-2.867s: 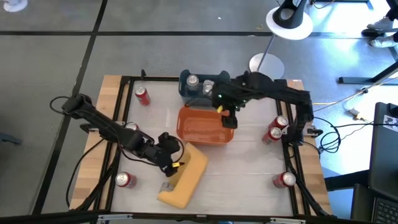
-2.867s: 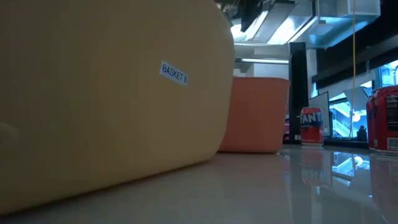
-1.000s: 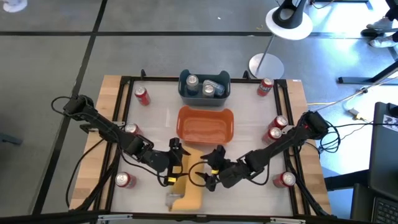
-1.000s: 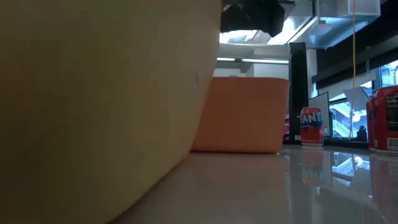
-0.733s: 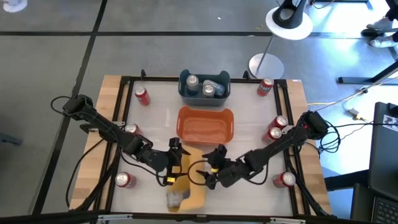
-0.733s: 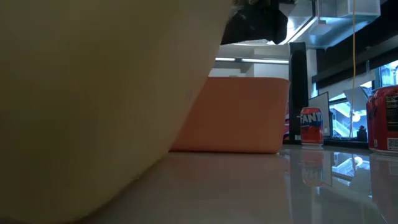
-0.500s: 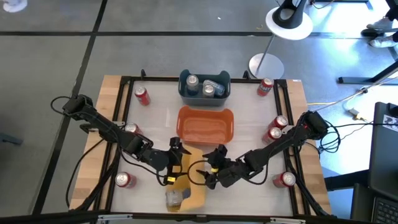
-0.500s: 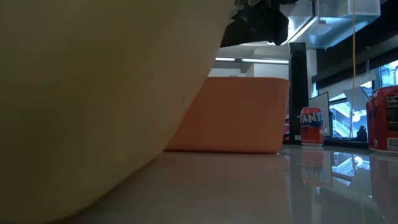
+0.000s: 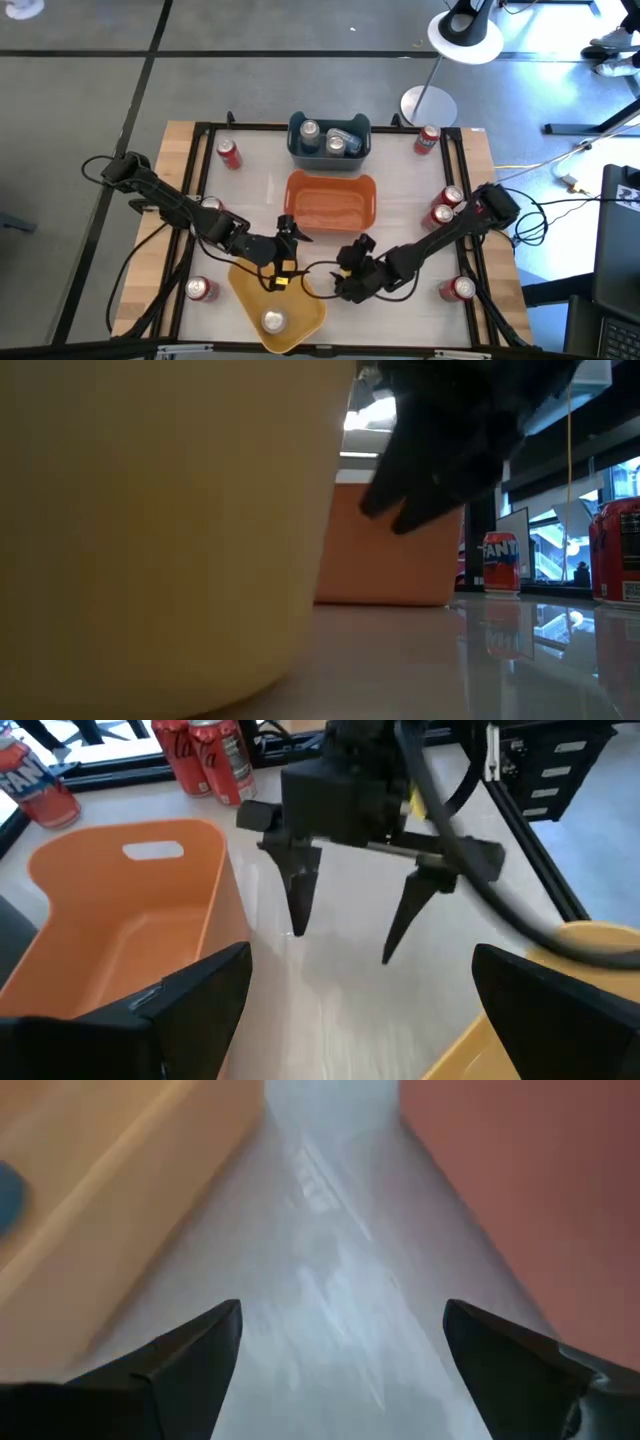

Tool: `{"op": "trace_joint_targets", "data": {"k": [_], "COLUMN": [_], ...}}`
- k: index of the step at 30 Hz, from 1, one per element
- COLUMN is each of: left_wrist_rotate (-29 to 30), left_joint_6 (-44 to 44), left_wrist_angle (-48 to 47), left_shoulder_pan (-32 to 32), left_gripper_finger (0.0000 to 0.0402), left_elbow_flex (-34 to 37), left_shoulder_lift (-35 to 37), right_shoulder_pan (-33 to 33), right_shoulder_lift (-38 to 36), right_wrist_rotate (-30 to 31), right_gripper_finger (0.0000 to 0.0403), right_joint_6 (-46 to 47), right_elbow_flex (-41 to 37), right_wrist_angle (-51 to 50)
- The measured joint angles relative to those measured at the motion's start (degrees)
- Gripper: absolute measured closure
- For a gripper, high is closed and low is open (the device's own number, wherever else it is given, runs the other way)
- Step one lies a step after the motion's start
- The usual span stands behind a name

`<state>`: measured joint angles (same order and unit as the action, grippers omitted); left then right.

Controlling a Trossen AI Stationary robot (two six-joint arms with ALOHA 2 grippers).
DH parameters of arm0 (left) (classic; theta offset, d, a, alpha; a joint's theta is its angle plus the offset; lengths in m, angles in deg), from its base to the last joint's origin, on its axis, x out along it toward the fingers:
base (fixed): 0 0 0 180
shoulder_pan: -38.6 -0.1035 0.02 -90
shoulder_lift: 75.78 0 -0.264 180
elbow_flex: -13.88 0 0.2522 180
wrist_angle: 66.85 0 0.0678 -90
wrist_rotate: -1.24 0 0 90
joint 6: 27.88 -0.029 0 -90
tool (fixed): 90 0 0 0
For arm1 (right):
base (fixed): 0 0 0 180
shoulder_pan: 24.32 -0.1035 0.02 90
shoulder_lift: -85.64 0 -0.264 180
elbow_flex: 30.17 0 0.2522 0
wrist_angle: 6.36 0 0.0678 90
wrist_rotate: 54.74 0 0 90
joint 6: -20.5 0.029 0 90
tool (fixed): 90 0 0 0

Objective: Sort soda cans
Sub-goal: Put the blue soda can from the yellow bin into the dark yellow bin

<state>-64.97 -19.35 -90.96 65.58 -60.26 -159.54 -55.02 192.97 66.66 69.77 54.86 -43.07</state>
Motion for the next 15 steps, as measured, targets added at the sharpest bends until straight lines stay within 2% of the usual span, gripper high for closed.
{"op": "trace_joint_targets", "data": {"k": [4, 8, 11, 13, 15], "left_wrist_rotate": [-0.06, -0.56, -7.28, -12.02, -13.97], "left_joint_6": [3.34, 10.56, 16.35, 19.59, 21.90], "left_wrist_angle": [-4.71, -18.68, -24.96, -24.62, -25.32], "left_shoulder_pan": [1.26, 5.07, 8.05, 9.78, 11.44], "left_gripper_finger": [0.0034, 0.0034, 0.0034, 0.0034, 0.0034], "left_elbow_flex": [-2.08, -6.89, -8.10, -8.35, -8.35], "left_shoulder_lift": [0.78, 3.63, 5.03, 5.29, 4.61], "right_shoulder_pan": [-0.02, -0.09, -0.09, -0.02, 0.30], "right_shoulder_lift": [-0.75, -2.08, -1.97, -1.95, -1.99], "right_wrist_rotate": [-0.72, -0.93, -1.01, -0.97, -0.39], "right_gripper_finger": [0.0056, 0.0056, 0.0056, 0.0056, 0.0056], "right_joint_6": [-0.04, -0.04, -0.12, -0.38, -0.43], "right_elbow_flex": [1.22, 2.13, 2.19, 2.11, 2.11], "right_wrist_angle": [-3.59, -4.99, -5.14, -5.70, -6.05]}}
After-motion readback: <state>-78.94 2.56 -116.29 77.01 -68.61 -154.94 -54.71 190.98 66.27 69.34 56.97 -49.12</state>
